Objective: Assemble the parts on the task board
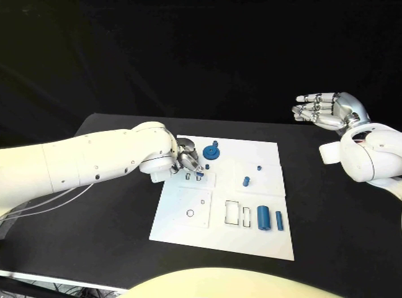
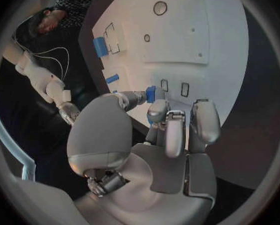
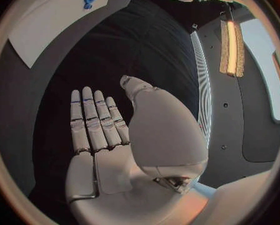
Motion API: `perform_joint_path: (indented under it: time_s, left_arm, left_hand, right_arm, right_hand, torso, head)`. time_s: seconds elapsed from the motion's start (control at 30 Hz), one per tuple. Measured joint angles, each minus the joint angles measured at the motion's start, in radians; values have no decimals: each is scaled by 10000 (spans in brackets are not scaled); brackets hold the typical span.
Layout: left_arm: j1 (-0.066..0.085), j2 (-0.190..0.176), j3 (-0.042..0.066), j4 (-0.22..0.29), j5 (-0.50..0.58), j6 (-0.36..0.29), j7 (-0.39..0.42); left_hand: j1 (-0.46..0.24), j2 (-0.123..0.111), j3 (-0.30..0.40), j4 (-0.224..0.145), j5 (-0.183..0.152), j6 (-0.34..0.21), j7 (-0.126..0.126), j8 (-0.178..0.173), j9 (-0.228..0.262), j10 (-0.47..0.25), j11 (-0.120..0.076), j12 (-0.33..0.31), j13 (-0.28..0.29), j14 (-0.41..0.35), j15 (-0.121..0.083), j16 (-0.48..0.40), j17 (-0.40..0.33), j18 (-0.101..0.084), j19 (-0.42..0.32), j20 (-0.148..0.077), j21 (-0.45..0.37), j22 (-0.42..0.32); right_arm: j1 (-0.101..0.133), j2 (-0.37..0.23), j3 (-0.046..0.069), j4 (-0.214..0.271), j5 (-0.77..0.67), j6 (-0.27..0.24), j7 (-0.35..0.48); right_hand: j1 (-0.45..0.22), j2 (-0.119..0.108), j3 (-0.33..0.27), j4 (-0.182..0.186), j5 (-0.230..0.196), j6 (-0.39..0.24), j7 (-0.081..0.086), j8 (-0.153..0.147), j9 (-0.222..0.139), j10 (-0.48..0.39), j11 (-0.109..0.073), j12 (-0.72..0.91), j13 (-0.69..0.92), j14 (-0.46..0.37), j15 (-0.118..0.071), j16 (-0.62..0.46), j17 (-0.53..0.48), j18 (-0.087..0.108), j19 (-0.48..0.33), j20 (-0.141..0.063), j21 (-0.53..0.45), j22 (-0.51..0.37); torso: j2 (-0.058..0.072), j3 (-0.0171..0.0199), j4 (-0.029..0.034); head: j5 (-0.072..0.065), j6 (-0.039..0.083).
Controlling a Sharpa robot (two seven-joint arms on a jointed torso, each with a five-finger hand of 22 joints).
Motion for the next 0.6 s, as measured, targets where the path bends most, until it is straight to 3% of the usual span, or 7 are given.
perform_joint_path:
  time_s: [0.3,0.33,0.6]
  left_arm:
    - [-83,7,-3,-13,-353,-72,20]
    - [-84,12,-3,-32,-392,-67,20]
    - [-91,49,-3,-155,-617,20,-11]
  left_hand:
    - [-55,-54,0,0,0,72,-3,0,12,36,-33,-1,8,-14,-14,0,0,0,12,12,0,47]
    - [-80,-79,0,0,5,85,-16,0,217,36,-33,-1,12,-14,-14,24,0,0,12,12,0,47]
    - [-93,-92,0,0,40,87,-17,-1,356,35,-33,-1,19,-15,-13,42,6,0,46,-22,0,54]
  right_arm:
    - [-7,2,0,-80,-5,1,11]
    - [-7,2,0,-93,-5,1,14]
    - [-11,3,0,-125,-5,1,21]
  right_hand:
    - [-8,8,0,0,0,0,0,0,-1,0,0,0,0,-1,0,0,1,0,0,0,0,0]
    - [-8,8,0,0,0,0,0,0,-1,0,0,0,0,0,0,0,1,-1,0,0,0,1]
    - [-8,8,0,0,0,0,0,0,-2,0,0,0,0,-1,0,0,1,0,0,0,0,1]
  torso:
    - [10,-8,-18]
    - [10,-8,-19]
    - [16,-4,-26]
  head:
    - [29,-34]
    - [33,-35]
    - [40,-54]
